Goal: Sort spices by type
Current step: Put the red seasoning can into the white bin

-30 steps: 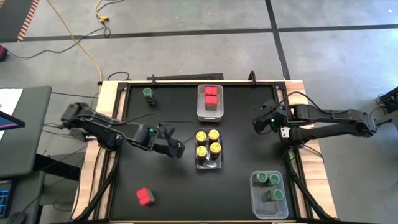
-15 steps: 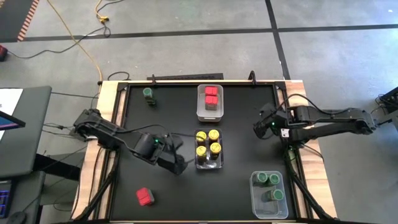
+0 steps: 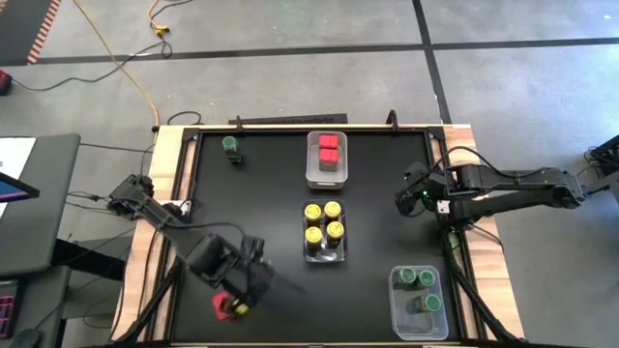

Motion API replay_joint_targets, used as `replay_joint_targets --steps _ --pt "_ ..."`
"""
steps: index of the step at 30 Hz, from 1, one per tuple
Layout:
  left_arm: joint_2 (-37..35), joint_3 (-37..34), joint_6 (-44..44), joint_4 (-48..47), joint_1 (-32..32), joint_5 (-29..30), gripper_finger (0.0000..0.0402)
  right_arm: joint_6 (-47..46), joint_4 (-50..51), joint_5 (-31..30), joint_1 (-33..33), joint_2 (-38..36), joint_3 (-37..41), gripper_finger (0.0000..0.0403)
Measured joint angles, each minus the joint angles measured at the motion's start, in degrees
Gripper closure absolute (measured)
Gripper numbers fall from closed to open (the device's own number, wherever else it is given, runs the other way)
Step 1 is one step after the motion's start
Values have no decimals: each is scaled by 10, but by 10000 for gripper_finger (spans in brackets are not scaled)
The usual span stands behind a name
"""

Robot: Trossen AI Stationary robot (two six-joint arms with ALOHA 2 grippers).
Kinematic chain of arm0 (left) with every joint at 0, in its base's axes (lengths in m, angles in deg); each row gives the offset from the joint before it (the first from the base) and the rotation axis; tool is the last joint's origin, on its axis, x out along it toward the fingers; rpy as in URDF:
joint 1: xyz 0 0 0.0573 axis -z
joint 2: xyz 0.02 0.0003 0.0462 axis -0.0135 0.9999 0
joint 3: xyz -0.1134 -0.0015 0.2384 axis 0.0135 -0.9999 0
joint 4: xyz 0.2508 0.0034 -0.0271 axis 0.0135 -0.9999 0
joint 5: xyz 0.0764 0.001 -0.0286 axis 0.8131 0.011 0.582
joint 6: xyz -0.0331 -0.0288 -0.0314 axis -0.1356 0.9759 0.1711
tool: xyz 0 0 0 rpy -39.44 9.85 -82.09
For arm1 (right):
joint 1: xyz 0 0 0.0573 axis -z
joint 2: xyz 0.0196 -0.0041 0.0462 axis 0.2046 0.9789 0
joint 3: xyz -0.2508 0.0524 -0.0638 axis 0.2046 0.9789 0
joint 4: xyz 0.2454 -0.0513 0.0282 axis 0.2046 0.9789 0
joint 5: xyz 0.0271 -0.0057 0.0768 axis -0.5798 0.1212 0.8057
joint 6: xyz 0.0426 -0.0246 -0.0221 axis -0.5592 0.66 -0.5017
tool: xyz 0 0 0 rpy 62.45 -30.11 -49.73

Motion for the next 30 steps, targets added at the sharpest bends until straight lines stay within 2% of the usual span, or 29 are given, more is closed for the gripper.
replay_joint_targets --steps 5,10,17,20,24,30 --pt "0 -12 -43 27 54 0 107 -46 -3 0 0 0 0 77" --pt "0 -53 -92 35 95 0 107 -100 -5 0 0 0 0 77" --pt "0 -122 -10 57 120 -10 107 -177 -14 -1 -1 0 0 77" --pt "0 -148 -41 68 129 -42 107 -194 -26 -1 -1 0 0 77" --pt "-1 -163 -81 70 147 -45 107 -203 -38 -1 -1 0 0 77" --pt "-1 -175 -185 74 165 -45 107 -215 -48 -1 -1 0 0 77"
